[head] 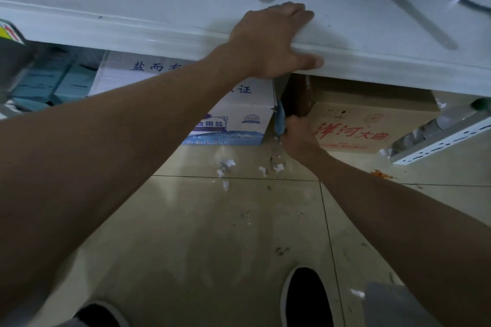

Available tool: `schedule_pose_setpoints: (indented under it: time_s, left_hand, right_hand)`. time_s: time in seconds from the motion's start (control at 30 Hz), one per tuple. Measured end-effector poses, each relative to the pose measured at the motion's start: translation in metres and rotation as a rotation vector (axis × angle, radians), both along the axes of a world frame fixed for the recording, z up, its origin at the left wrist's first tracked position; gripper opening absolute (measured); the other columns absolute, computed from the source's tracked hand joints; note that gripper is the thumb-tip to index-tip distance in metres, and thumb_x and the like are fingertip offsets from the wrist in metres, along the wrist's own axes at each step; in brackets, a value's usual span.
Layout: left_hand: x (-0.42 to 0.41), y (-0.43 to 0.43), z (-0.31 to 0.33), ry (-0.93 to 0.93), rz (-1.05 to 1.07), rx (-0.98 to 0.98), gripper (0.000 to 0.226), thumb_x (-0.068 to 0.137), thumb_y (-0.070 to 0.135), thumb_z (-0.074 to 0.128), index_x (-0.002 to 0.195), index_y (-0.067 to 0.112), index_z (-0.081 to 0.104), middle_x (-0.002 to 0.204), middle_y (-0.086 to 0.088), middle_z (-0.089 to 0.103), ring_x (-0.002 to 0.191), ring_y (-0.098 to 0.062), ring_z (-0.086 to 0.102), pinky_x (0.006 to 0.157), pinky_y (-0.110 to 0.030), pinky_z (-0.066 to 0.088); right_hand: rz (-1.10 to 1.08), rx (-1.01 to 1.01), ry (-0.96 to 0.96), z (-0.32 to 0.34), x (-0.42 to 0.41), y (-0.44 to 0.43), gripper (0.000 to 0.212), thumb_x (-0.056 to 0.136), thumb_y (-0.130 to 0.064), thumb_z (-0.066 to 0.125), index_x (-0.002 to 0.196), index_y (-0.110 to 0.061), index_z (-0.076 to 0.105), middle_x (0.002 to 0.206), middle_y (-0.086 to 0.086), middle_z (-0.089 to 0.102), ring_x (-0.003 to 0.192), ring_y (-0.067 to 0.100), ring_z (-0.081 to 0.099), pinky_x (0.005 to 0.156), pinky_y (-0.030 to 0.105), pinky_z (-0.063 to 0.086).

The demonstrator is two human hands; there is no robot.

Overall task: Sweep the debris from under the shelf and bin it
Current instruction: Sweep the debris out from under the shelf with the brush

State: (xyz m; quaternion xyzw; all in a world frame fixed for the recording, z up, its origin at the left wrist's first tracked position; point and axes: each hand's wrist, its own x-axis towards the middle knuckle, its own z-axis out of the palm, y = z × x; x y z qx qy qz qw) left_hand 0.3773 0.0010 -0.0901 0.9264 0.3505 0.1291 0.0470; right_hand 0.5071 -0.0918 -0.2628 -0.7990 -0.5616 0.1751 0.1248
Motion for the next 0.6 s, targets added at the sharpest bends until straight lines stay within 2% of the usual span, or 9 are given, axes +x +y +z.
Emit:
schedule_pose_setpoints:
  time_s: [0.17, 0.27, 0.43, 0.5, 0.6]
  left_hand:
    - [0.001, 0.002, -0.004, -0.011, -0.013, 0.069, 0.091, 0.083, 0.079, 0.039, 0.153, 0.024, 0.027, 0.158, 0.006, 0.029, 0.144, -0.017, 0.031, 0.113, -0.037, 0.027]
    - [0.002, 0.004, -0.005, 0.0, -0.01, 0.077, 0.091, 0.082, 0.08, 0.038, 0.153, 0.024, 0.027, 0.159, 0.007, 0.028, 0.143, -0.018, 0.032, 0.112, -0.037, 0.028]
    - [0.003, 0.002, -0.002, 0.002, -0.015, 0.077, 0.088, 0.083, 0.079, 0.039, 0.152, 0.027, 0.028, 0.158, 0.008, 0.029, 0.142, -0.018, 0.033, 0.111, -0.04, 0.029]
    - [0.002, 0.001, -0.001, 0.006, -0.014, 0.07, 0.088, 0.083, 0.079, 0.04, 0.152, 0.027, 0.027, 0.159, 0.007, 0.027, 0.144, -0.018, 0.031, 0.113, -0.041, 0.027]
    - [0.004, -0.001, 0.001, 0.02, -0.003, 0.045, 0.087, 0.083, 0.079, 0.041, 0.153, 0.029, 0.025, 0.16, 0.008, 0.025, 0.145, -0.017, 0.028, 0.113, -0.043, 0.027]
  right_hand:
    - [-0.061, -0.053, -0.043, -0.015, -0.005, 0.004, 0.027, 0.092, -0.008, 0.056, 0.117, 0.001, 0.052, 0.117, 0.02, 0.054, 0.101, 0.031, 0.057, 0.07, 0.028, 0.038]
    - [-0.121, -0.056, 0.009, -0.028, -0.001, -0.006, 0.023, 0.093, -0.008, 0.053, 0.113, 0.003, 0.054, 0.108, 0.015, 0.057, 0.104, 0.03, 0.058, 0.073, 0.03, 0.039]
    - [-0.133, -0.075, 0.058, -0.034, 0.007, -0.034, 0.024, 0.087, -0.003, 0.054, 0.108, 0.004, 0.061, 0.108, 0.022, 0.063, 0.102, 0.035, 0.06, 0.07, 0.027, 0.04]
    - [-0.14, -0.099, 0.055, -0.028, 0.009, -0.045, 0.032, 0.087, -0.005, 0.054, 0.118, 0.003, 0.057, 0.118, 0.022, 0.058, 0.111, 0.034, 0.056, 0.079, 0.03, 0.045]
    - [-0.14, -0.136, 0.054, -0.023, 0.01, -0.062, 0.039, 0.089, -0.007, 0.053, 0.127, 0.001, 0.05, 0.128, 0.023, 0.049, 0.119, 0.035, 0.048, 0.092, 0.034, 0.043]
